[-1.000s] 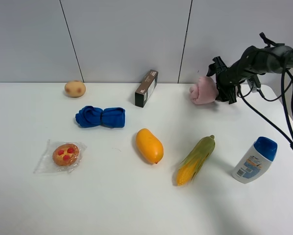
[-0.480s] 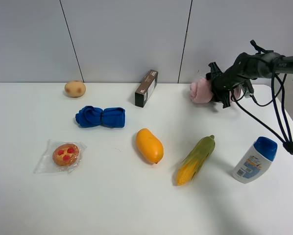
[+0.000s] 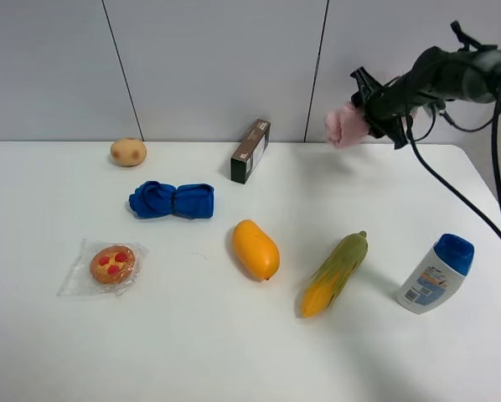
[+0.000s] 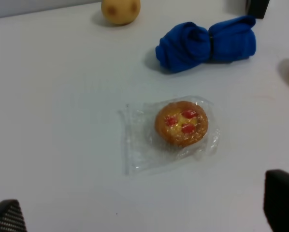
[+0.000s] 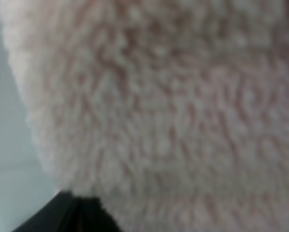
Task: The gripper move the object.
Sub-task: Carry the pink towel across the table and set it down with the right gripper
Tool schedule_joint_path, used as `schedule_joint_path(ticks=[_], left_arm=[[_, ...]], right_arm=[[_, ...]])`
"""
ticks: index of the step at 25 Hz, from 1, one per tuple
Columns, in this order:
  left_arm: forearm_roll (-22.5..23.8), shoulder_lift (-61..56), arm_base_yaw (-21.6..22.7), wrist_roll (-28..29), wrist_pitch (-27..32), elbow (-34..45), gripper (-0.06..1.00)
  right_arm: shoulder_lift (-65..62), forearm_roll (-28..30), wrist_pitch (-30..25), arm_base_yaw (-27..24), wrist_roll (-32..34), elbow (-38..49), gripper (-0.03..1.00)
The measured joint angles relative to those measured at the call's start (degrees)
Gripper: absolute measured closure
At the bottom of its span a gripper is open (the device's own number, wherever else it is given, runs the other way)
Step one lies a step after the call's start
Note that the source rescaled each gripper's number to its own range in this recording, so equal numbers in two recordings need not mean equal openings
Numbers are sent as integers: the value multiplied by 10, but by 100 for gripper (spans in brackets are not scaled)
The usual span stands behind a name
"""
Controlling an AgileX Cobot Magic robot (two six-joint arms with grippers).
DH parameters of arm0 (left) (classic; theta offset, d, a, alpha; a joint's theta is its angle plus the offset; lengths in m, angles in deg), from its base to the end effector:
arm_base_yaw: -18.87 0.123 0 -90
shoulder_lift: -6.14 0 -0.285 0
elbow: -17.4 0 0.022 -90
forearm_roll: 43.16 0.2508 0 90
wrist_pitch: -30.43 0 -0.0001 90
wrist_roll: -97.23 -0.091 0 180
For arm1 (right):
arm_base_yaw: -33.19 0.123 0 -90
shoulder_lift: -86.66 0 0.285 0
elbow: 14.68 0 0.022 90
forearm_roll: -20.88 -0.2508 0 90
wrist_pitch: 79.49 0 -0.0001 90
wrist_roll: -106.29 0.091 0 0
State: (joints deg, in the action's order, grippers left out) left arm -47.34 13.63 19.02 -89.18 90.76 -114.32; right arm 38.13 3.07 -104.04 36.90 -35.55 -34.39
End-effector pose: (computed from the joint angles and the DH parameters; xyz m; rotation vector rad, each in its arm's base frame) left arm -0.0060 -0.0058 0.2795 0.1140 2.0210 -0.0146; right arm 0.4915 0.0435 0.1998 0.9899 2.2374 0.6255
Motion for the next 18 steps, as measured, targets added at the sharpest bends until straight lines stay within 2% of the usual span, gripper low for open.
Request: schedule_joint_path(ticks=[3, 9, 13, 18], left_arm=[[0, 0, 0, 0, 0, 0, -6], [0, 0, 0, 0, 0, 0, -6], [0, 0, 0, 0, 0, 0, -6], [0, 0, 0, 0, 0, 0, -6]], right_arm=[[-42, -1, -39, 16, -94, 0, 97], [-108, -1, -173, 69, -325, 0, 97], [-145, 0, -275, 131, -521, 0, 97], [-172, 4, -380, 238, -745, 0, 97]])
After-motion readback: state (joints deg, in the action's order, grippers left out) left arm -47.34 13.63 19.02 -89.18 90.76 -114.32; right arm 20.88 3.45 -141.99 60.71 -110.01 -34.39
